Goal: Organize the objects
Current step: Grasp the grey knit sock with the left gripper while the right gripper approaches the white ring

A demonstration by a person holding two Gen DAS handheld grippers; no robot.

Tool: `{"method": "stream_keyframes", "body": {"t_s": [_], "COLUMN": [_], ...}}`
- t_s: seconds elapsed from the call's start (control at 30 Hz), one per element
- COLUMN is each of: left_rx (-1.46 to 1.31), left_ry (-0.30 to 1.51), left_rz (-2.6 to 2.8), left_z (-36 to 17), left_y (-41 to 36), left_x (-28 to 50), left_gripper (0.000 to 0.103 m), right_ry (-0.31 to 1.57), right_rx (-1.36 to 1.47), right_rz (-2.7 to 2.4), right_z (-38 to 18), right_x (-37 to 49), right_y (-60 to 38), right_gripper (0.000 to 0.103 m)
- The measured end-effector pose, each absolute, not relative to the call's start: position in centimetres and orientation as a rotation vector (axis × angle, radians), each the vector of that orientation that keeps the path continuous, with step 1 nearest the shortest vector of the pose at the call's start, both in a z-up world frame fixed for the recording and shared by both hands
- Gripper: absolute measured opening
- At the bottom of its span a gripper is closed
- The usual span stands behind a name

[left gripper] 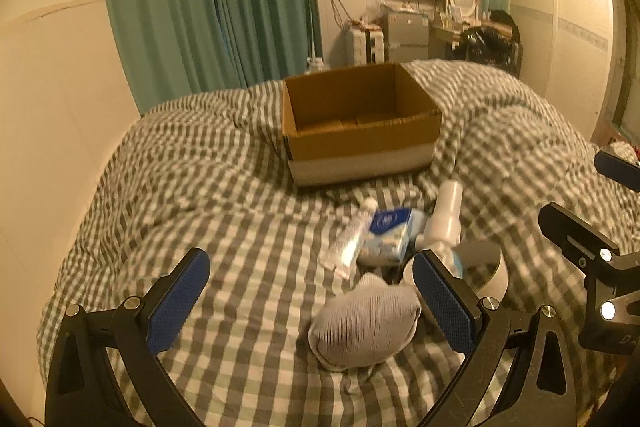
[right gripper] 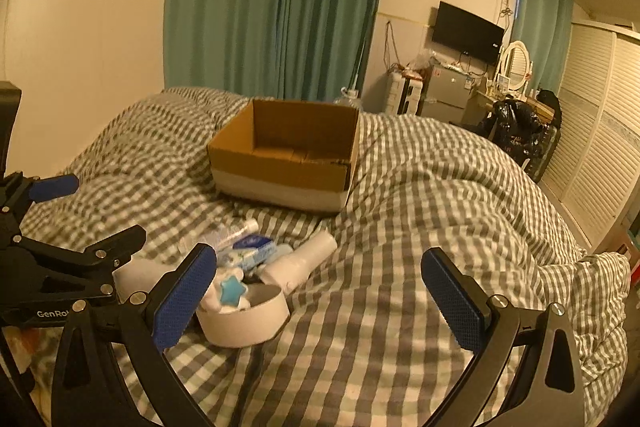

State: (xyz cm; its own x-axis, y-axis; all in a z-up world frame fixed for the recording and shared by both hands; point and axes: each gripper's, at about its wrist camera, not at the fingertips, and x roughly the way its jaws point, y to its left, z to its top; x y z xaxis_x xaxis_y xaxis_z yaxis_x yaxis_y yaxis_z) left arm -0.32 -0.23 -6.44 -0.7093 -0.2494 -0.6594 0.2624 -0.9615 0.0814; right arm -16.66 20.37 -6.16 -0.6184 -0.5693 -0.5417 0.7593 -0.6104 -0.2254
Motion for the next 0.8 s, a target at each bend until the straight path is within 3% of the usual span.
{"method": "stream_keyframes", "body": {"t_s": [0.6, 0.67, 0.73, 0.8], "left_rx": [1.387, 1.359, 1.35, 1.341], "left_ry": [0.02, 0.041, 0.091, 0.133], "left_rz": [-2.643, -2.673, -2.694, -2.701], "left_z": [-12.7, -12.2, -12.0, -11.7], "left_y": [0.9, 0.9, 0.6, 0.2], "left_x": [-2.2, -2.0, -1.8, -1.6], "left_gripper": [0.103, 0.084, 0.072, 0.07], "right_ry": [0.63, 0.653, 0.666, 0.67], "right_rx": [0.649, 0.656, 0.67, 0.675], "right_rz": [-2.176, -2.161, -2.139, -2.125], "right_z": [-9.1, -9.4, -9.7, -9.9], "right_x": [-17.3, -17.1, -17.0, -16.9], "right_y": [19.6, 19.3, 19.1, 19.0], "right_gripper": [0.103, 0.103, 0.103, 0.103]}}
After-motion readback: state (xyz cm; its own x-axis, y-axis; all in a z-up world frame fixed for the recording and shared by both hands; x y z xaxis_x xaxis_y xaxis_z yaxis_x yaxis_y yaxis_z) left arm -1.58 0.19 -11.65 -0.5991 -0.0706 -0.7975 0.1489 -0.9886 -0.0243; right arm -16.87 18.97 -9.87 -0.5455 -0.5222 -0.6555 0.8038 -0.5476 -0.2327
